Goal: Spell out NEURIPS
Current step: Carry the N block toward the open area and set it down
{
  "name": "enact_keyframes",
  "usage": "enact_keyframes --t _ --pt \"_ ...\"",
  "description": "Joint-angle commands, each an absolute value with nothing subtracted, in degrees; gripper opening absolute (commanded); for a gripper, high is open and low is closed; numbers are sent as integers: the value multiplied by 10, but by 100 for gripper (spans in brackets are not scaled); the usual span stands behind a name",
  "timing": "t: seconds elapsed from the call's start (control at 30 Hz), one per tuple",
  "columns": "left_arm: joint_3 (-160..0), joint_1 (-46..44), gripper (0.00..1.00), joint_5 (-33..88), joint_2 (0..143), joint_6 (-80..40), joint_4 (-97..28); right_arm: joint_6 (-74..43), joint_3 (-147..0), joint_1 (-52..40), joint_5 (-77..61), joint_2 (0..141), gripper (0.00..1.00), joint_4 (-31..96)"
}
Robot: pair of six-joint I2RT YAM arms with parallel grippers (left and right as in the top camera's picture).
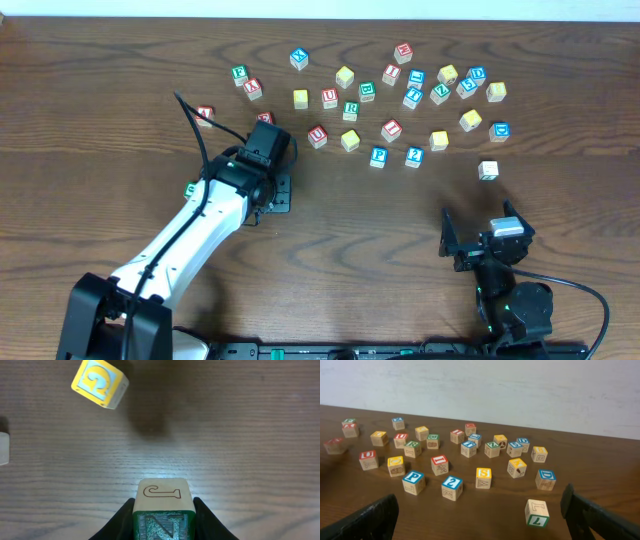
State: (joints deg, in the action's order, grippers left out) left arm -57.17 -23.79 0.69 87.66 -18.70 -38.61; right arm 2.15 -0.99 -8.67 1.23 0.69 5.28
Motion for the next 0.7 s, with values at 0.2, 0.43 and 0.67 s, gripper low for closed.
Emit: enact_keyframes --t 0.2,0.43,0.67 --pt "-508 -240 14 -15 877 -203 -336 29 -8 -81 13 4 99 54" --pt "-500 -240 14 -15 878 -202 -324 29 -8 -81 13 4 99 54" --pt "-499 -240 14 -15 894 -198 -309 29 -8 -81 13 4 99 54"
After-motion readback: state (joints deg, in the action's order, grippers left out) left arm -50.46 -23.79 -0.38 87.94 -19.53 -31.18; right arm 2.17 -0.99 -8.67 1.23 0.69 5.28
